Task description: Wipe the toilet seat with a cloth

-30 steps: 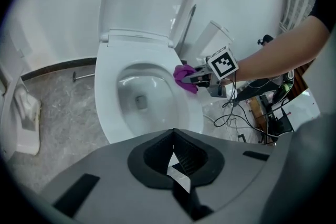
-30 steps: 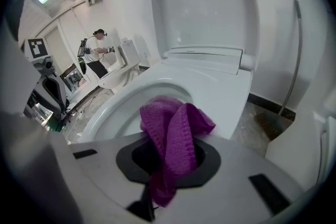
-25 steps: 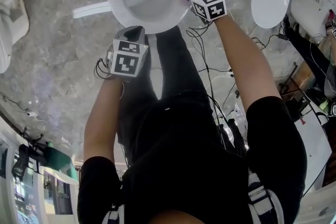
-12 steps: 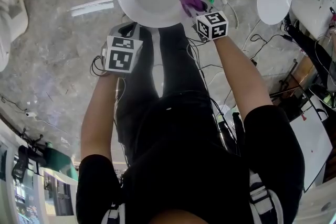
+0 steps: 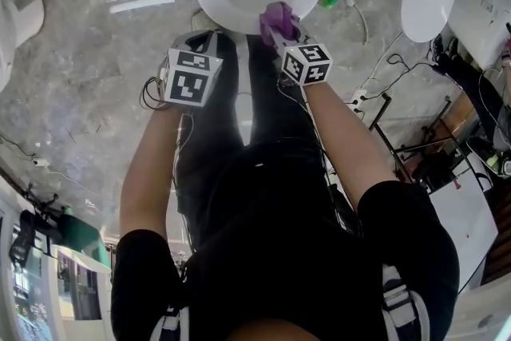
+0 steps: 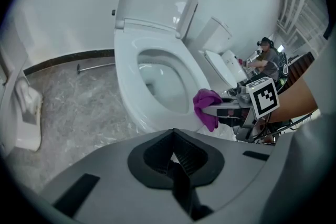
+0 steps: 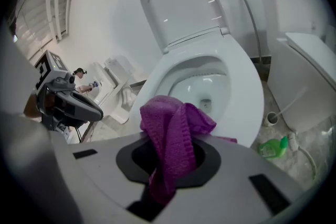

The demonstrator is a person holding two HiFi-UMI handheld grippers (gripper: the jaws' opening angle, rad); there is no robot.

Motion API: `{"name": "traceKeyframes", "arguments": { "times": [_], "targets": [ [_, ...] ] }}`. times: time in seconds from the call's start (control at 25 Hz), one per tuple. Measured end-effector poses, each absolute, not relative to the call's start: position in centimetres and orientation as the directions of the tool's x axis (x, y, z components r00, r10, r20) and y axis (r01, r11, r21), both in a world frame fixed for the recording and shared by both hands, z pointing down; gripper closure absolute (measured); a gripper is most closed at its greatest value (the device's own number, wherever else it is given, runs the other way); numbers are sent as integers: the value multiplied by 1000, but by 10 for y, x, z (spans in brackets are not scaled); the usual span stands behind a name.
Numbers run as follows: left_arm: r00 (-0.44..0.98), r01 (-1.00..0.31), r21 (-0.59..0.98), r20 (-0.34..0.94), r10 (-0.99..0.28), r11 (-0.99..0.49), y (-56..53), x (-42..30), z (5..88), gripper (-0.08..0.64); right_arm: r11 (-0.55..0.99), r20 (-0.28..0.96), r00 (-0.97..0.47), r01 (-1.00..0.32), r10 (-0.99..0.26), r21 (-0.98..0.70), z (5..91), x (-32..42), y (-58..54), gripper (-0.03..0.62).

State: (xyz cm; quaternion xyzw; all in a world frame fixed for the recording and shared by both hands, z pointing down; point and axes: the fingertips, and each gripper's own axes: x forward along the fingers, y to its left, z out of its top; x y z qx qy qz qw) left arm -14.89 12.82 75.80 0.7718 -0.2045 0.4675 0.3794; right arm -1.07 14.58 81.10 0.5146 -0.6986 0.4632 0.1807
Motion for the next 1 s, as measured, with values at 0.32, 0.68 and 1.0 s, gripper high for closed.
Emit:
{"name": "traceKeyframes", "arguments": {
  "times": [0.32, 0.68, 1.0],
  "targets": [
    [485, -701, 411, 874, 32, -582, 130, -160, 765, 552, 65, 709, -454, -862, -539, -503, 812, -61, 134, 538],
    [520, -751, 460, 854, 5, -473, 118, -180, 761, 552, 106, 710, -494, -850, -501, -516, 811, -104, 109, 538],
    [532, -786, 487, 846, -16, -381, 103, -198, 760, 552, 215, 673, -587, -803, -450, -557, 807, -151, 70, 538]
  ]
}}
